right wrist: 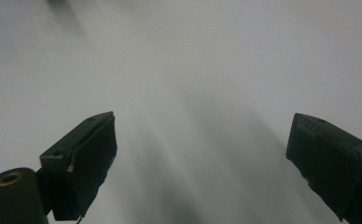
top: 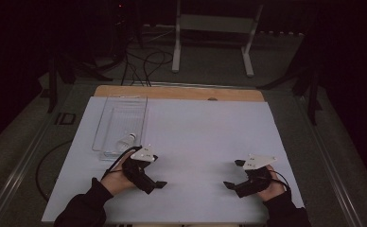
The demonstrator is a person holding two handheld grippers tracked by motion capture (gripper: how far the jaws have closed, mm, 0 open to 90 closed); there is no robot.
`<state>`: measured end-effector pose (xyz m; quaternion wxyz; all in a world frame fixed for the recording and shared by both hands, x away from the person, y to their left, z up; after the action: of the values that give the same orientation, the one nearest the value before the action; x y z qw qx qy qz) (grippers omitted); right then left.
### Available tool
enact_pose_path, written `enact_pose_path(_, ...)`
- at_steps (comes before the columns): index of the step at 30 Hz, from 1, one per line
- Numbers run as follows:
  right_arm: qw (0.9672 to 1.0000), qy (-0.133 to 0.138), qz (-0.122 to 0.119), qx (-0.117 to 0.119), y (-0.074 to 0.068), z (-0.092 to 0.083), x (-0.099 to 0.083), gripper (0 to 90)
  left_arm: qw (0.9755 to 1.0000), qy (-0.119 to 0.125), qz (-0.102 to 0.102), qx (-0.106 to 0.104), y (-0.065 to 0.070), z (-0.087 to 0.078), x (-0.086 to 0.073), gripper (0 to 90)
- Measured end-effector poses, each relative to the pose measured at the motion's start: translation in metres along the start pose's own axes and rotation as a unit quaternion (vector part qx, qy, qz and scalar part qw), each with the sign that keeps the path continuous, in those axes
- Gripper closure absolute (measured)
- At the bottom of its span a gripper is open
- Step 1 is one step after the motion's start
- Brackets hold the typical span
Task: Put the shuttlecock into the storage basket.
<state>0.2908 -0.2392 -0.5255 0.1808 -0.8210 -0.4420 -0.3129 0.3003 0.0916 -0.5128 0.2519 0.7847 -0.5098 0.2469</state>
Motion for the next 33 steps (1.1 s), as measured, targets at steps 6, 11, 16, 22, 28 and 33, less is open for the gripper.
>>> enact_pose_path(6,1.0000,-0.001,0.003,-0.001,0.000,-0.001,-0.001,8.5,0.9999,0.010,0.002,-0.003,-0.001,-0.003,-0.013,0.2)
enact_pose_path(11,1.0000,-0.003,0.002,0.000,0.000,0.001,-0.001,8.5,1.0000,0.008,-0.003,-0.004,-0.002,-0.005,-0.024,0.1)
enact_pose_path(16,1.0000,-0.007,0.000,0.002,-0.001,0.004,-0.002,8.5,0.9998,0.005,-0.017,0.007,-0.005,-0.009,-0.035,0.2)
enact_pose_path(22,0.9999,-0.011,-0.002,0.001,-0.001,0.005,-0.004,8.5,0.9993,0.011,-0.029,0.019,-0.009,-0.016,-0.043,0.2)
enact_pose_path(28,0.9999,-0.011,-0.005,0.000,0.000,0.006,-0.004,8.5,0.9991,0.013,-0.036,0.020,-0.011,-0.019,-0.051,0.2)
enact_pose_path(33,0.9999,-0.013,-0.005,-0.004,0.000,0.006,-0.007,8.5,0.9986,0.021,-0.044,0.022,-0.011,-0.022,-0.057,0.2)
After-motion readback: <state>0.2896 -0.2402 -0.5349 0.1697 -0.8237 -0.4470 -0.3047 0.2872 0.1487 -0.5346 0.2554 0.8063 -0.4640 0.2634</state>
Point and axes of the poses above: each handheld gripper's, and its own axes: z roughly forward along the jaws, x roughly out of its top, y roughly to its right, the point moved 5 cm from there along z, roughly forward along the jaws, and after that the axes turned 6 degrees about -y, right-handed, at the moved point
